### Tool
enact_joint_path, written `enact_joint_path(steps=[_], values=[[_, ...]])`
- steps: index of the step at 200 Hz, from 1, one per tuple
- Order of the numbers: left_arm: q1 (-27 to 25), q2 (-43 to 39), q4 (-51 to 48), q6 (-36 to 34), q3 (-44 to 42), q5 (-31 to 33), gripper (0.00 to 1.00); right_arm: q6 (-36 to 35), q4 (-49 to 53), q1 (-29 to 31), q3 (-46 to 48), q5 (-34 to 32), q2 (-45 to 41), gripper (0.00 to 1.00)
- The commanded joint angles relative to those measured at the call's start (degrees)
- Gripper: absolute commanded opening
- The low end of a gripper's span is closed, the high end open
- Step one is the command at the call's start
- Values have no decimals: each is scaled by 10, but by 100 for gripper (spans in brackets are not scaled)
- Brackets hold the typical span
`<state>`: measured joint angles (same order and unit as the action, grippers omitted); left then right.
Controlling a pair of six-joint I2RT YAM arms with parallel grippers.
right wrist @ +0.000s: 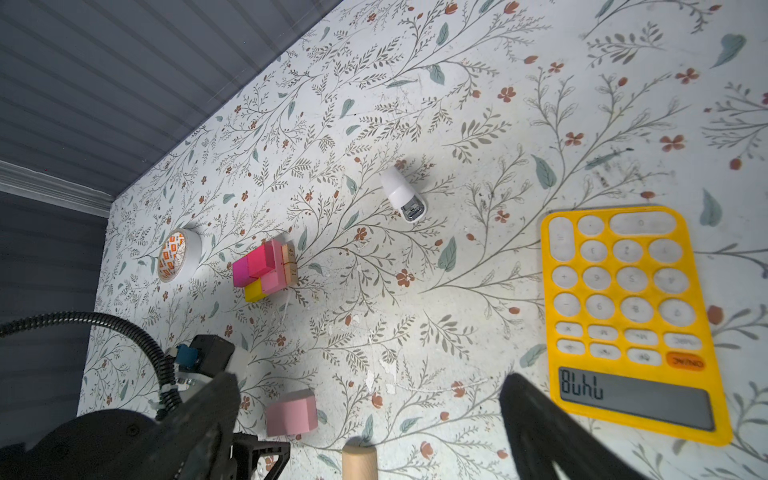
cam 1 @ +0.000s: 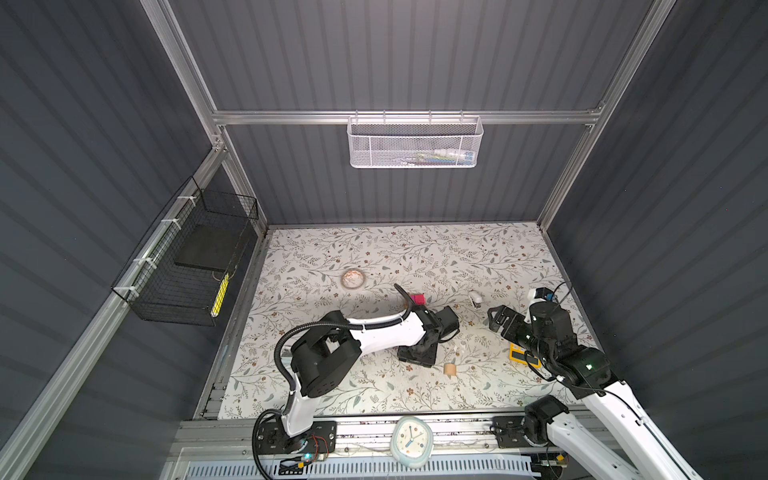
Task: Build the wood block tower
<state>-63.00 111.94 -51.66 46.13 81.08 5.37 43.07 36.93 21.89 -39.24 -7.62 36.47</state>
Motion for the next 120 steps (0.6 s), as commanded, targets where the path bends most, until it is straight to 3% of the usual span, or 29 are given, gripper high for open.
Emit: enact_joint_path(steps=[1, 37, 120], values=[[0, -30, -24, 9, 15, 2, 70, 1, 5, -2, 6, -8, -4, 99], [-1, -17, -20, 24, 33, -11, 77, -1, 6, -2, 3, -11, -3, 99], [-1, 38, -16, 73, 72, -22, 81, 10, 37, -3, -3, -49, -29, 99]])
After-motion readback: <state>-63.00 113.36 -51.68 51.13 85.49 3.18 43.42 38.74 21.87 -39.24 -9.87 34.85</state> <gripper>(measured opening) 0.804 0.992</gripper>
